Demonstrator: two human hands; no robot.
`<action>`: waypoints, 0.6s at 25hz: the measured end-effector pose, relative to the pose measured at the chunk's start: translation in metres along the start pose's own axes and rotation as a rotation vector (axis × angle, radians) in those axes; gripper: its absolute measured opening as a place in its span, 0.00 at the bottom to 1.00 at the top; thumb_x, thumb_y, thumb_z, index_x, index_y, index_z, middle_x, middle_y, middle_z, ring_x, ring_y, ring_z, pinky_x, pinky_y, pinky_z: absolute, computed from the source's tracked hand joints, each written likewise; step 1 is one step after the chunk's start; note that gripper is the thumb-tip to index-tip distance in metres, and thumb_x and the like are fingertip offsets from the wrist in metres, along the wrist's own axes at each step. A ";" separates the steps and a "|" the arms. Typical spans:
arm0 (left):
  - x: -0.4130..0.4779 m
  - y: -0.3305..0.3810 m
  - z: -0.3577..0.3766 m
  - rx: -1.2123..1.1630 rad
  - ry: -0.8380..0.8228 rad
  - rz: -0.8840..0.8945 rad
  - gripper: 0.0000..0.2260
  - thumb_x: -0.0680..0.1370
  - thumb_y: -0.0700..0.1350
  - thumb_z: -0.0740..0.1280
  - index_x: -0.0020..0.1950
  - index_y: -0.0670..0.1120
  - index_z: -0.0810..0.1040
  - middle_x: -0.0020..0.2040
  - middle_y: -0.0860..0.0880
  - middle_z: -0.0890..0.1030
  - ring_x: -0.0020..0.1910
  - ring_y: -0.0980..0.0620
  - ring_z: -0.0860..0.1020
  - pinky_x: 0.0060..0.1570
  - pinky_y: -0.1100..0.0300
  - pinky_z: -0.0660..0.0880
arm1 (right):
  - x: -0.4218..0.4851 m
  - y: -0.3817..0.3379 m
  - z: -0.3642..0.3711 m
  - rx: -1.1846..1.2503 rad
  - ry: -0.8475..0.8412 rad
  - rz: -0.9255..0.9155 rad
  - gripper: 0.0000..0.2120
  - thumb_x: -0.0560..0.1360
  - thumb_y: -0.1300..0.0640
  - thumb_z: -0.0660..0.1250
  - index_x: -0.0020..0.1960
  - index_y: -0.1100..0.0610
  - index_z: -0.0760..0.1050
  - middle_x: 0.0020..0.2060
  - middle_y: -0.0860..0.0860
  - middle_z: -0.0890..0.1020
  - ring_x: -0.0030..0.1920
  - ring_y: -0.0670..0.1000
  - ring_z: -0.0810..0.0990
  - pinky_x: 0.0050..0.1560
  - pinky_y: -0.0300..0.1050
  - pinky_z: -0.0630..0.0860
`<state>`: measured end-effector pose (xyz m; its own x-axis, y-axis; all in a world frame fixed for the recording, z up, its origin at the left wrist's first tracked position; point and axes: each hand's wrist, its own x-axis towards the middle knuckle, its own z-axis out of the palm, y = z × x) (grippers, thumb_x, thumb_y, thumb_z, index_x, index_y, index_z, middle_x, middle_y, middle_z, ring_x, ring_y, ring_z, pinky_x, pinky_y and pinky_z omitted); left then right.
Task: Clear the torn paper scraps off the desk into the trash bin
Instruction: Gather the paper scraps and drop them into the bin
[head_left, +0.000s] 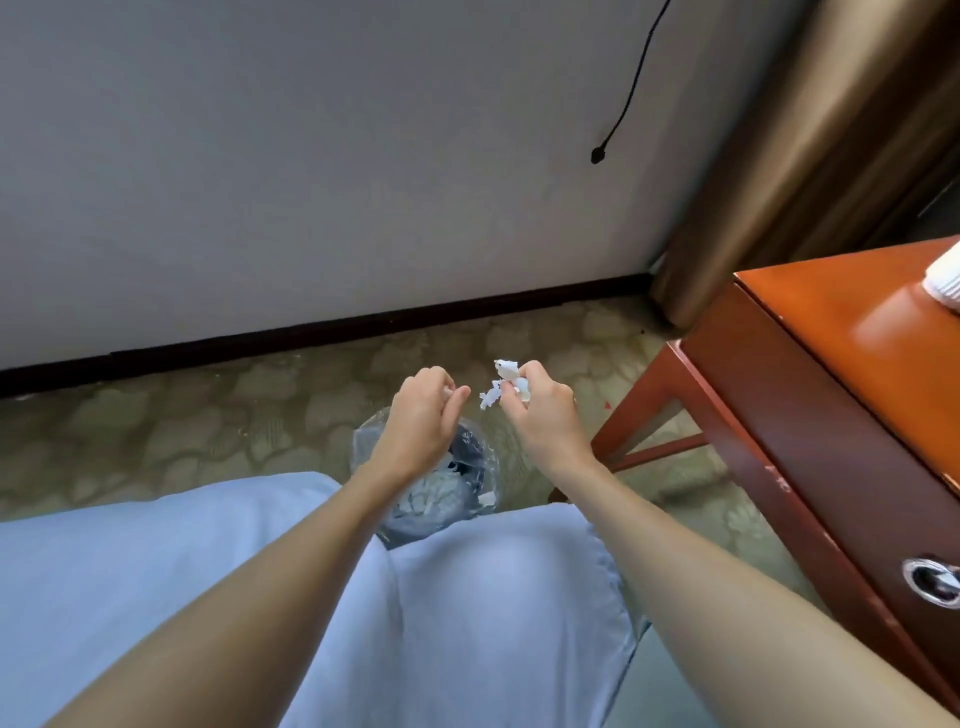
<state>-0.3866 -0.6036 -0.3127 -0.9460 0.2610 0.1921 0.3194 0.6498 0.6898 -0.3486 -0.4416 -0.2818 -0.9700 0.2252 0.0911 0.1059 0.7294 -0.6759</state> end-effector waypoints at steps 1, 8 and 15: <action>-0.001 -0.012 0.004 -0.014 -0.002 -0.039 0.10 0.83 0.50 0.60 0.45 0.46 0.71 0.43 0.51 0.74 0.43 0.51 0.72 0.42 0.56 0.71 | 0.003 0.003 0.014 0.003 -0.019 0.005 0.06 0.81 0.53 0.62 0.49 0.56 0.71 0.33 0.52 0.78 0.30 0.52 0.73 0.30 0.48 0.69; -0.009 -0.081 0.041 -0.139 0.010 -0.235 0.10 0.83 0.48 0.60 0.44 0.46 0.71 0.42 0.50 0.74 0.43 0.52 0.71 0.41 0.62 0.64 | 0.008 0.030 0.102 0.123 -0.028 0.171 0.10 0.80 0.52 0.61 0.46 0.58 0.70 0.32 0.49 0.75 0.30 0.45 0.70 0.26 0.38 0.64; -0.018 -0.144 0.089 -0.163 0.015 -0.333 0.09 0.82 0.49 0.60 0.45 0.46 0.71 0.41 0.49 0.76 0.41 0.51 0.73 0.39 0.59 0.66 | 0.016 0.069 0.161 0.136 -0.075 0.236 0.09 0.80 0.53 0.62 0.46 0.58 0.69 0.32 0.49 0.74 0.29 0.43 0.70 0.27 0.33 0.66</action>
<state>-0.4109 -0.6383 -0.4772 -0.9977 0.0437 -0.0522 -0.0177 0.5750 0.8180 -0.3920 -0.4916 -0.4444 -0.9362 0.3260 -0.1315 0.3051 0.5677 -0.7646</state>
